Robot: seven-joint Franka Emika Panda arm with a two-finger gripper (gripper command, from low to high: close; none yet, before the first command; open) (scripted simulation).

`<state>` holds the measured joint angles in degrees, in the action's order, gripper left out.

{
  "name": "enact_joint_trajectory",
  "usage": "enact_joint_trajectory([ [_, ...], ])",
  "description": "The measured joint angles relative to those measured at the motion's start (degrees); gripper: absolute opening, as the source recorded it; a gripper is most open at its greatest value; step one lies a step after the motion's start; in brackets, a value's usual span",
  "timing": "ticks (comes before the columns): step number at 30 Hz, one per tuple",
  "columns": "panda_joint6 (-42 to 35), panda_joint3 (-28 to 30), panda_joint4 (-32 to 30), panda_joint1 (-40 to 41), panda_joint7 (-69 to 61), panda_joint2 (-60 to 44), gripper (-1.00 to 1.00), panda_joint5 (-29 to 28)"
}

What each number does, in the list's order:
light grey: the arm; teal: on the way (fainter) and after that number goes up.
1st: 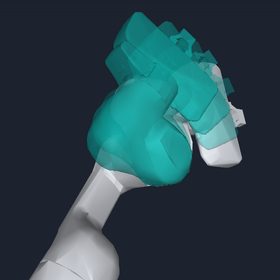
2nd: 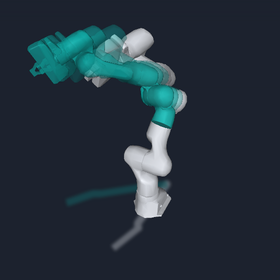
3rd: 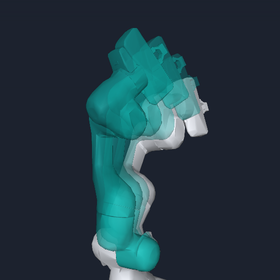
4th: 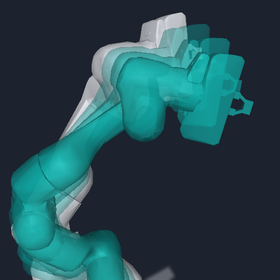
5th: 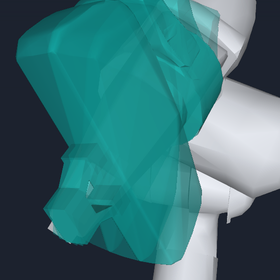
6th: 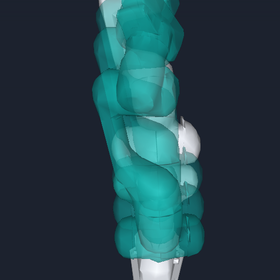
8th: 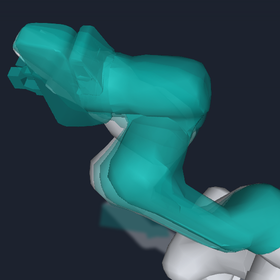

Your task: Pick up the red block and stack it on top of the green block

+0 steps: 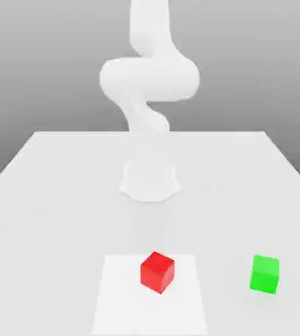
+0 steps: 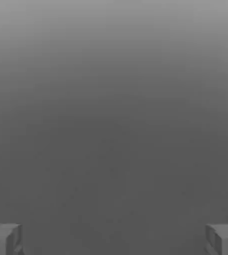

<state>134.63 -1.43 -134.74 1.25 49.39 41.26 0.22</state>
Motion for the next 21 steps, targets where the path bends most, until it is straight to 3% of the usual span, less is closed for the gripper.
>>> enact_joint_trajectory([
  [12, 15.89, -6.99, -15.88, 5.55, 20.69, -25.89, 0.0, -0.1],
  [18, 23.57, -8.34, -23.6, 6.21, 30.81, -38.42, 0.0, -0.31],
  [21, 28.28, -7.79, -24.49, 6.06, 33.93, -44.63, 0.0, -2.0],
])
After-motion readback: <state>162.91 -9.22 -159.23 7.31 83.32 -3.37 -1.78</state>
